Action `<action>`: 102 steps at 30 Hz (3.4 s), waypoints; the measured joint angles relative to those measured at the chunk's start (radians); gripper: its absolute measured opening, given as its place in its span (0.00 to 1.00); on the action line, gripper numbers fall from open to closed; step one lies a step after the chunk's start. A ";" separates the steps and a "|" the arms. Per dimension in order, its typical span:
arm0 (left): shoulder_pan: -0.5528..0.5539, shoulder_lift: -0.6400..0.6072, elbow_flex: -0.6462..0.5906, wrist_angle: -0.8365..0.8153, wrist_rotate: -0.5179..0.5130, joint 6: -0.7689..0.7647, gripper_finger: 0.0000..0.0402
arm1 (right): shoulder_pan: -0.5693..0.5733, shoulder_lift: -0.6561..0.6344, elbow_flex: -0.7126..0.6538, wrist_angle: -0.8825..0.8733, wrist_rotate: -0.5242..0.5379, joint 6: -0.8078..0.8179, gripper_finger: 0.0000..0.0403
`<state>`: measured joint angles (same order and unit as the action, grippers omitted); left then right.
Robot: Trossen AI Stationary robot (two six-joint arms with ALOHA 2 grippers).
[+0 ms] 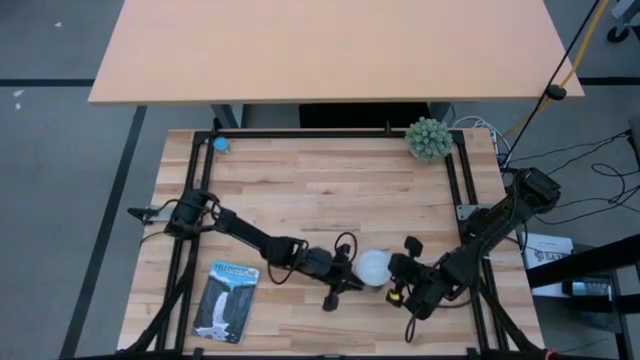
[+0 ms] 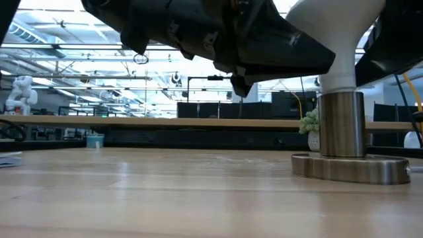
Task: Screw lightbulb
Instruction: Remove the lightbulb from the bronze lamp socket
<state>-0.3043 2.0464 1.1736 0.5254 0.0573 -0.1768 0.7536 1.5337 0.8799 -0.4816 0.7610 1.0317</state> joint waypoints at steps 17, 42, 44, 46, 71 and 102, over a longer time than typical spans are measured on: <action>0.051 0.000 0.001 -0.089 0.011 -0.080 0.13 | 0.000 0.000 0.000 0.001 -0.007 0.000 0.00; 0.032 0.000 0.001 -0.038 -0.107 -0.070 0.64 | 0.000 0.000 0.000 0.010 -0.007 -0.004 0.00; 0.032 0.000 0.001 -0.007 -0.107 -0.073 0.67 | 0.000 0.000 0.000 0.010 -0.007 -0.004 0.00; 0.033 0.000 0.001 0.042 -0.107 -0.073 0.68 | 0.000 0.000 0.000 0.010 -0.007 -0.004 0.00; 0.047 0.001 0.001 0.120 -0.141 -0.047 0.65 | 0.001 0.000 0.000 0.032 -0.001 -0.027 0.00; 0.020 0.001 0.001 0.009 -0.141 -0.023 0.44 | 0.024 -0.003 0.000 -0.078 -0.139 0.053 0.00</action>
<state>-0.2844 2.0476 1.1744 0.5349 -0.0834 -0.1996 0.7780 1.5307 0.8803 -0.5593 0.6220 1.0852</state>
